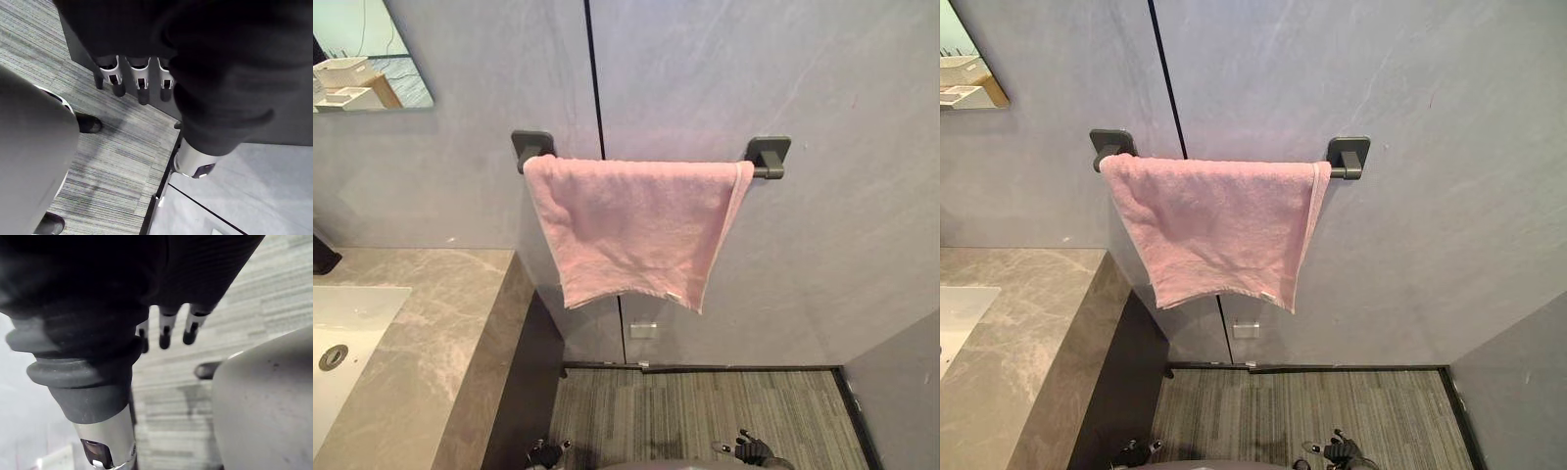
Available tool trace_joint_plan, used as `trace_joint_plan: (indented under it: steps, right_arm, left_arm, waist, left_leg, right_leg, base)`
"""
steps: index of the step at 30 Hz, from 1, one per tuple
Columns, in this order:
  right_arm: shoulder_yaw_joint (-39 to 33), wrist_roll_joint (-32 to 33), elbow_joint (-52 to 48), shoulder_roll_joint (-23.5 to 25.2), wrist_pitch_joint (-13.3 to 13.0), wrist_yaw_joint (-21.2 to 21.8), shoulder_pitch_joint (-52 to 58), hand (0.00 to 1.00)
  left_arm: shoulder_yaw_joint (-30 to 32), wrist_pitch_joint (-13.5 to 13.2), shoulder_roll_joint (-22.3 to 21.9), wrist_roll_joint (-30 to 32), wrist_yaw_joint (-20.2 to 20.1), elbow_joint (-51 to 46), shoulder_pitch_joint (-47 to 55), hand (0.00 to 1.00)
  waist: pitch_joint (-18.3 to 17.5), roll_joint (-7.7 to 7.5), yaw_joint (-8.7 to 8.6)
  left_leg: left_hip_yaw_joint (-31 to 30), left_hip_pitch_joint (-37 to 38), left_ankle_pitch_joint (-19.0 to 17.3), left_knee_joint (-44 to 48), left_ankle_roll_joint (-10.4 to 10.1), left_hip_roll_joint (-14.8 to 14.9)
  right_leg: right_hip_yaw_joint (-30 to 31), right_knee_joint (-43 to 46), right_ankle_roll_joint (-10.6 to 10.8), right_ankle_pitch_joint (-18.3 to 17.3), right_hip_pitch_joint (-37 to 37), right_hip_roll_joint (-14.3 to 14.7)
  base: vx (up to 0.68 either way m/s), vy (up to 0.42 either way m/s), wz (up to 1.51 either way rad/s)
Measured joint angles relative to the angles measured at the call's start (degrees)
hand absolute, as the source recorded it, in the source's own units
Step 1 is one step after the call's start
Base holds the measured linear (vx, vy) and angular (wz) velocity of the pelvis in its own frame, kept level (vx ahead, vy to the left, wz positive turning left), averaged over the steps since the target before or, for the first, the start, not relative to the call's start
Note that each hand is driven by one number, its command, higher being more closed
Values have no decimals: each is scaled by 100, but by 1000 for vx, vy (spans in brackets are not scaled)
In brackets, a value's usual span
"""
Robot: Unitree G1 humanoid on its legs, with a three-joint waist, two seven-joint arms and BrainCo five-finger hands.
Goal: Organize washtable
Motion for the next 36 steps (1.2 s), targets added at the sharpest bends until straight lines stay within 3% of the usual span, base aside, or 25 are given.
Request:
trace_joint_plan:
  steps: [36]
  right_arm:
    - [137, -3, 8, -2, -7, -4, -41, 0]
  left_arm:
    - [-40, 5, 65, 8, -1, 5, -3, 0]
  waist:
    - [34, -33, -67]
  left_leg:
    - [35, -12, -202, 146, -6, 6]
  right_leg:
    - [21, 13, 18, -113, 23, -9]
  base:
    - [1, 0, 0]
